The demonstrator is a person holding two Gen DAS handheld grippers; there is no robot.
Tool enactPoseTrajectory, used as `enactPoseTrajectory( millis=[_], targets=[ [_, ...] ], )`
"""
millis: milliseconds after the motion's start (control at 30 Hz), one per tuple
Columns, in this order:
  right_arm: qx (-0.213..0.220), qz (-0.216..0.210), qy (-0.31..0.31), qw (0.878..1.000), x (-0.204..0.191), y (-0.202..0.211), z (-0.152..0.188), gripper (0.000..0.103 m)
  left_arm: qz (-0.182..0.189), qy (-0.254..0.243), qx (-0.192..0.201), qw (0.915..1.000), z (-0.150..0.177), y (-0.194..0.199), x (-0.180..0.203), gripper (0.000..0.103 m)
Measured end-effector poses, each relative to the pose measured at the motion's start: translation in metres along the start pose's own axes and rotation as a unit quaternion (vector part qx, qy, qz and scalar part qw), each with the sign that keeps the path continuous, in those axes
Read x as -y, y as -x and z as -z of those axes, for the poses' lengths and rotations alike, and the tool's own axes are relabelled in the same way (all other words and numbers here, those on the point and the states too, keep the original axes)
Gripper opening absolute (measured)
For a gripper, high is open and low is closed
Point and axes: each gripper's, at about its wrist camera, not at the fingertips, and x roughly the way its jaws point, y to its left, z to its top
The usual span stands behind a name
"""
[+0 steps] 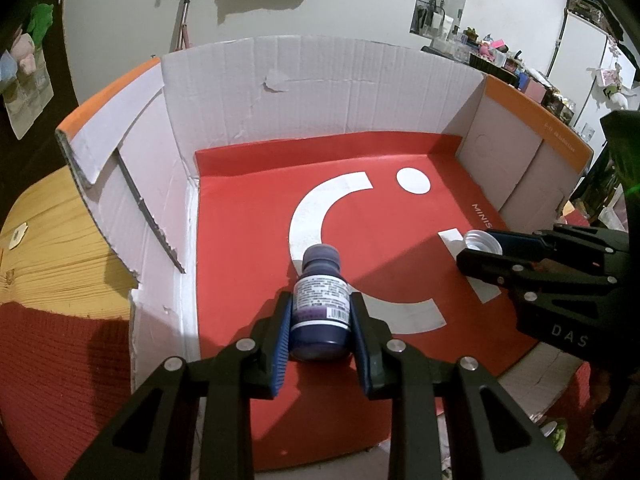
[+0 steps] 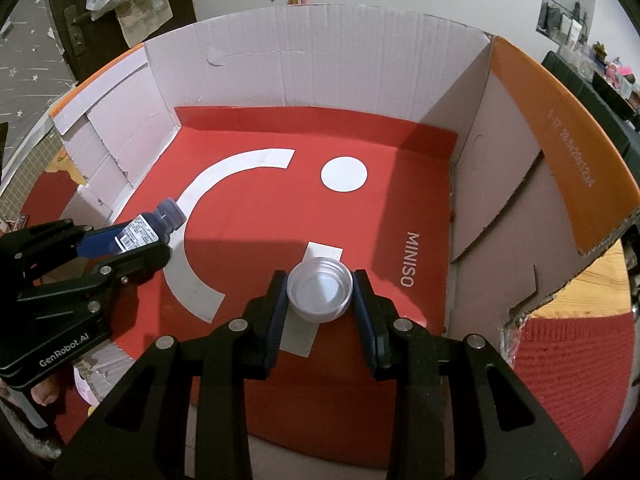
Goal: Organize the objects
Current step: 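Lower the white cap onto the white strip with the right tool while the left tool sets the bottle down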
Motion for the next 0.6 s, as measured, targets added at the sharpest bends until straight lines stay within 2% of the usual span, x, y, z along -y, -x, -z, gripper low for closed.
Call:
enactPoseTrajectory(
  millis=[600],
  targets=[
    [0.004,-0.002,-0.001,1.0,0.0,0.0018,0.0007,0.031,0.001,0.0,0.002,1.0,0.0,0.0021,-0.0001,0.028]
  ],
)
